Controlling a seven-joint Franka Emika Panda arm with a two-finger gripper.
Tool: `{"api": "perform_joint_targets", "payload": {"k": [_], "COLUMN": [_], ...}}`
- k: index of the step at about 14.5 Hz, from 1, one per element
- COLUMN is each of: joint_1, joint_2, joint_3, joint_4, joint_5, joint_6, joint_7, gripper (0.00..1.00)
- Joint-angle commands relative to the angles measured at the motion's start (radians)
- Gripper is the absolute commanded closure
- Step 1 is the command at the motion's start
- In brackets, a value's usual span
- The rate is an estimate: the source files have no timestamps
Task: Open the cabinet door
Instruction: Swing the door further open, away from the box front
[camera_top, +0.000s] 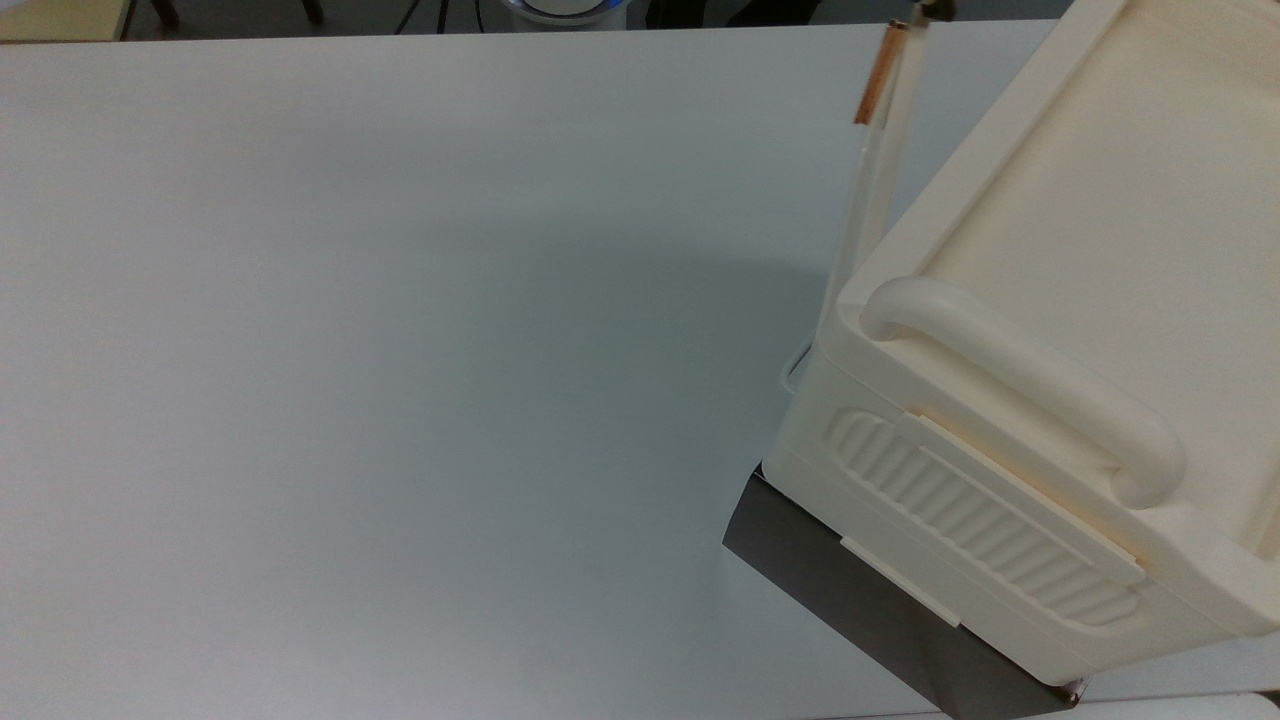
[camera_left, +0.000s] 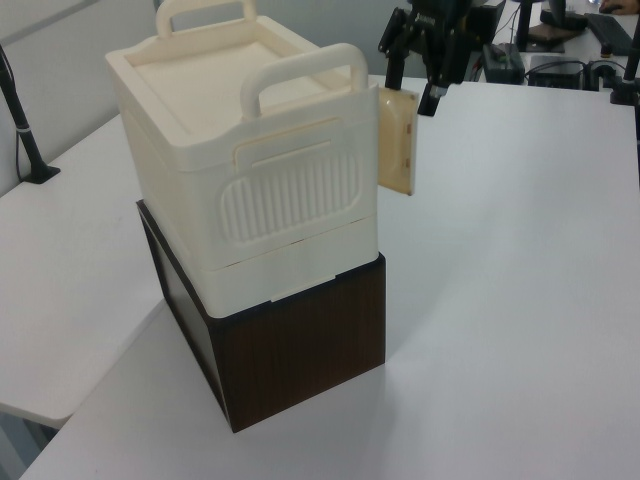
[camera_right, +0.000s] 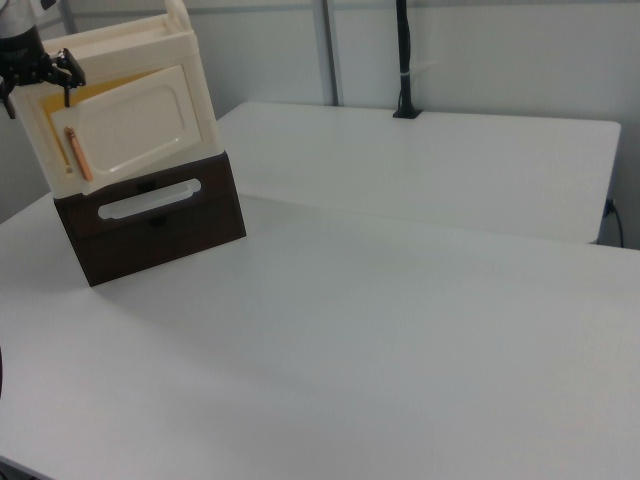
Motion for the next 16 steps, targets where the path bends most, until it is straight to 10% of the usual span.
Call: {"api": "perform_joint_targets", "payload": {"k": [1, 9, 16], "joint_1": [-0.029, -0.035, -0.226], "joint_2": [-0.046, -0.033, -0.031], "joint_3": [-0.007, -0.007, -0.009], "joint_4": [0.005, -0.027, -0.052], "joint_5": [0.007, 0.001, -0.010], "joint_6": [-0.103, -0.116, -0.145], "joint_7": [-0.034, -0.028, -0.019], "gripper": [0.00, 0.00, 0.00]}}
